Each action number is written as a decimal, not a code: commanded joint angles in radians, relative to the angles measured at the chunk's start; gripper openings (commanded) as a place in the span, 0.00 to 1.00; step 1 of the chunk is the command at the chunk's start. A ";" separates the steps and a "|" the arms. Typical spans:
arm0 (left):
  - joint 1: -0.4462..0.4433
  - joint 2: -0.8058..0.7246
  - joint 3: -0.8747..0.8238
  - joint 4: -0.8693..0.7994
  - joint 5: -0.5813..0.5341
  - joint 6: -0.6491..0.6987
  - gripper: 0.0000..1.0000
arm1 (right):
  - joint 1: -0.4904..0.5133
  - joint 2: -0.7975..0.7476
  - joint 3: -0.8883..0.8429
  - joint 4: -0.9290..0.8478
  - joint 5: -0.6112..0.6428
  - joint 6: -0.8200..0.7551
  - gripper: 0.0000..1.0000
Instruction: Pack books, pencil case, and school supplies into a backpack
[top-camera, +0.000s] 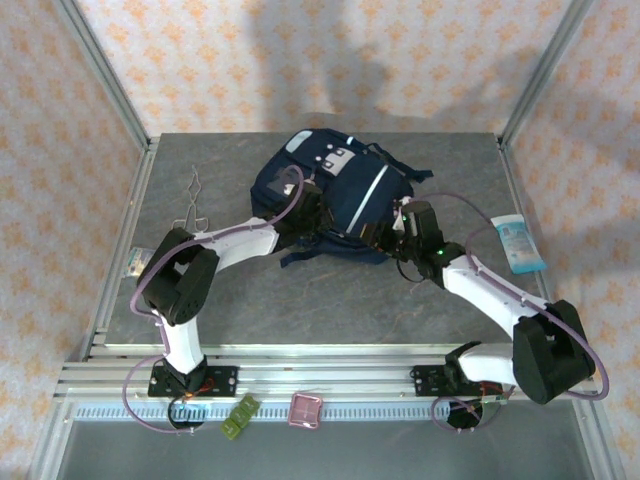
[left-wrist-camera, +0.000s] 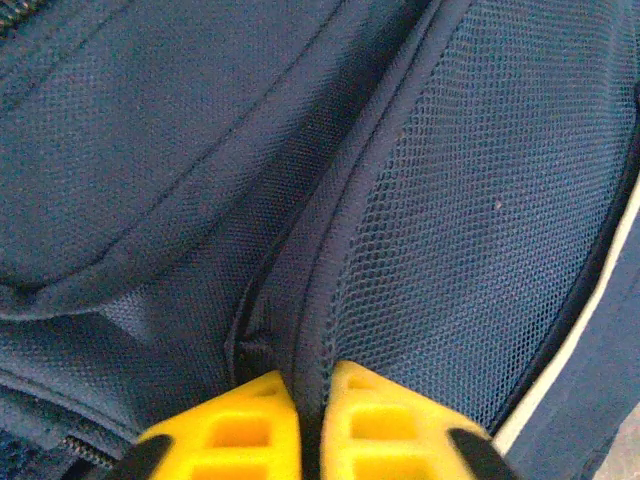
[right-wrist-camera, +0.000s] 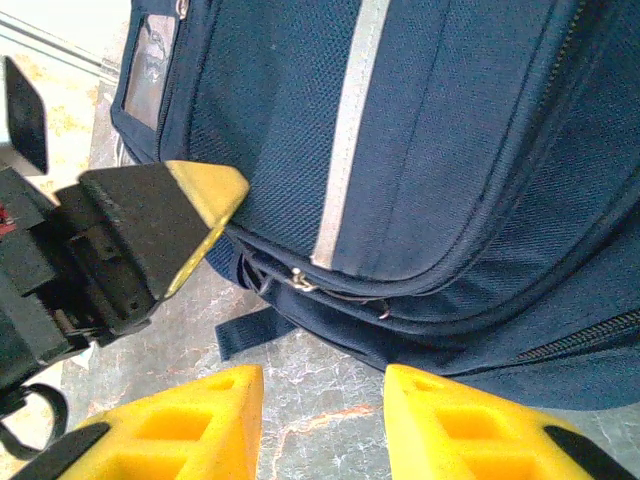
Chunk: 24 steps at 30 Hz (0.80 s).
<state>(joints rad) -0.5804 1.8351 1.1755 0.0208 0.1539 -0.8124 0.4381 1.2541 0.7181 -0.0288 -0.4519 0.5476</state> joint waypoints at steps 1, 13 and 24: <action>0.008 -0.008 0.021 0.056 0.043 -0.009 0.00 | 0.027 0.016 0.006 0.021 0.005 -0.028 0.36; 0.007 -0.130 -0.006 0.131 0.168 -0.147 0.00 | 0.136 0.155 0.083 0.069 0.045 -0.014 0.38; -0.006 -0.165 -0.036 0.163 0.191 -0.191 0.00 | 0.118 0.275 0.246 -0.020 0.258 0.099 0.45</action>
<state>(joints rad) -0.5678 1.7432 1.1458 0.0891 0.2863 -0.9955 0.5713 1.4899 0.9134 -0.0525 -0.2989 0.6128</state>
